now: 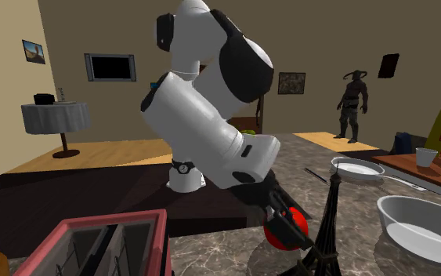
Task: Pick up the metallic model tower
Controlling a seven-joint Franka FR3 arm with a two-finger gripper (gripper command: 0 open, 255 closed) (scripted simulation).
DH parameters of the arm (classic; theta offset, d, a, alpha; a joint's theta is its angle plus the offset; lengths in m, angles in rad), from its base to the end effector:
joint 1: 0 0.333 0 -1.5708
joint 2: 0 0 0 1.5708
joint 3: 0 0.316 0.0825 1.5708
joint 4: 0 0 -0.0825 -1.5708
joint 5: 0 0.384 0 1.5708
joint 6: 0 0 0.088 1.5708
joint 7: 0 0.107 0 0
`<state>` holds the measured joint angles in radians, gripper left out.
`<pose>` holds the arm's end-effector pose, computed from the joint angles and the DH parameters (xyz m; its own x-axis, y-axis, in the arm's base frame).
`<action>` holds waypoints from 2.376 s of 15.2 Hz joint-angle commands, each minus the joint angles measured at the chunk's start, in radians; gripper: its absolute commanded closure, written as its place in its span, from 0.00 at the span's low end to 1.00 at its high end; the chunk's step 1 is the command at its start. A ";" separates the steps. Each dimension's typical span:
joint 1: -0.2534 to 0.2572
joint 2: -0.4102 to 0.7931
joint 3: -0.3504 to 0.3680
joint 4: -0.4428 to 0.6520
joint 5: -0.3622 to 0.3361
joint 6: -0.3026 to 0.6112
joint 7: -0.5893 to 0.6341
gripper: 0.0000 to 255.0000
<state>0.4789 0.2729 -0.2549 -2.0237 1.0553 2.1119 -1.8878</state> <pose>0.5641 0.1746 0.3204 0.1306 0.7062 0.6959 0.9900 -0.0545 -0.1304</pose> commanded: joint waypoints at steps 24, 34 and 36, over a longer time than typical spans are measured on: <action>-0.009 0.183 0.069 0.123 0.098 -0.043 -0.209 1.00; 0.000 0.097 0.053 0.126 0.042 -0.084 -0.120 1.00; 0.001 0.081 0.050 0.129 0.031 -0.093 -0.102 1.00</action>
<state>0.4781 0.3648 -0.2038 -1.8940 1.0918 2.0225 -2.0005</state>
